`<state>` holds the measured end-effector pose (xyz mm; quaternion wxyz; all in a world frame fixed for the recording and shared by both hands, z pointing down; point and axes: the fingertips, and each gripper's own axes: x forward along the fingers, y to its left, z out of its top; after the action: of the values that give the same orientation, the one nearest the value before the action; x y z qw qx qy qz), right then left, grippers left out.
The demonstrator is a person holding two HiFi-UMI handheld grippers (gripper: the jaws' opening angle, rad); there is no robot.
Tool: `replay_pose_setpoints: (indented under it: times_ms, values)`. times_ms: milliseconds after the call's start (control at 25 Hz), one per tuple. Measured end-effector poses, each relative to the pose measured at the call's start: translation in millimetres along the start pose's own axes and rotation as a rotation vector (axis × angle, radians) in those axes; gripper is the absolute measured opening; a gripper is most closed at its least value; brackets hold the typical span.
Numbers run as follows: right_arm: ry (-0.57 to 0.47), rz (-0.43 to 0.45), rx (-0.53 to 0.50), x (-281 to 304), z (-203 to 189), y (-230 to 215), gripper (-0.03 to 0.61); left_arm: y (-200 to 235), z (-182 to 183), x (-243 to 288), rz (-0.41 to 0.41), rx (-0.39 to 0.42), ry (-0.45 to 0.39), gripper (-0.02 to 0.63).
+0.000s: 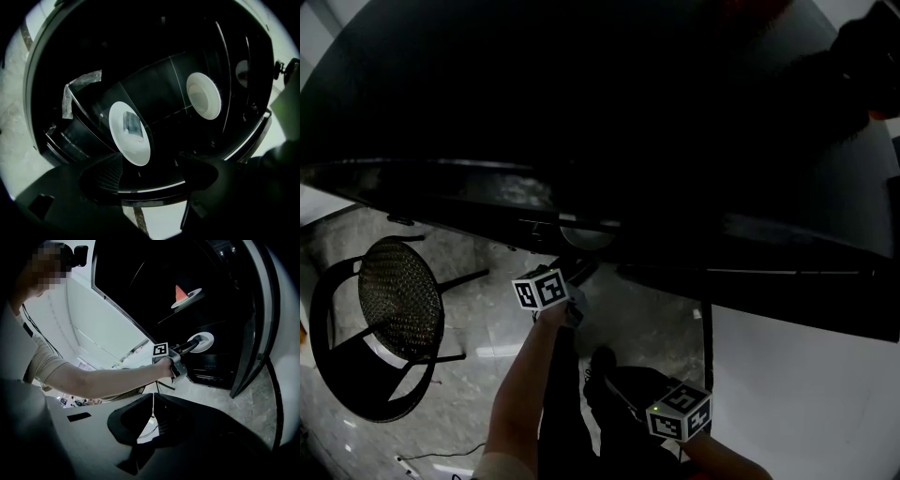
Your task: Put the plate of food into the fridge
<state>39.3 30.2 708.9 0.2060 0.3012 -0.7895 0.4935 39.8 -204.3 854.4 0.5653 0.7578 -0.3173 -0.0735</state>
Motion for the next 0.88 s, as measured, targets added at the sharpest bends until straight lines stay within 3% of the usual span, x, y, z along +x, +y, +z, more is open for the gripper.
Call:
replay_pose_setpoints:
  times_ms: [880]
  values:
    - [-0.007,-0.008,0.015,-7.3,-6.1,-3.8,0.023,3.8,24.0,12.6,0.048,0.079,0.009,0.354]
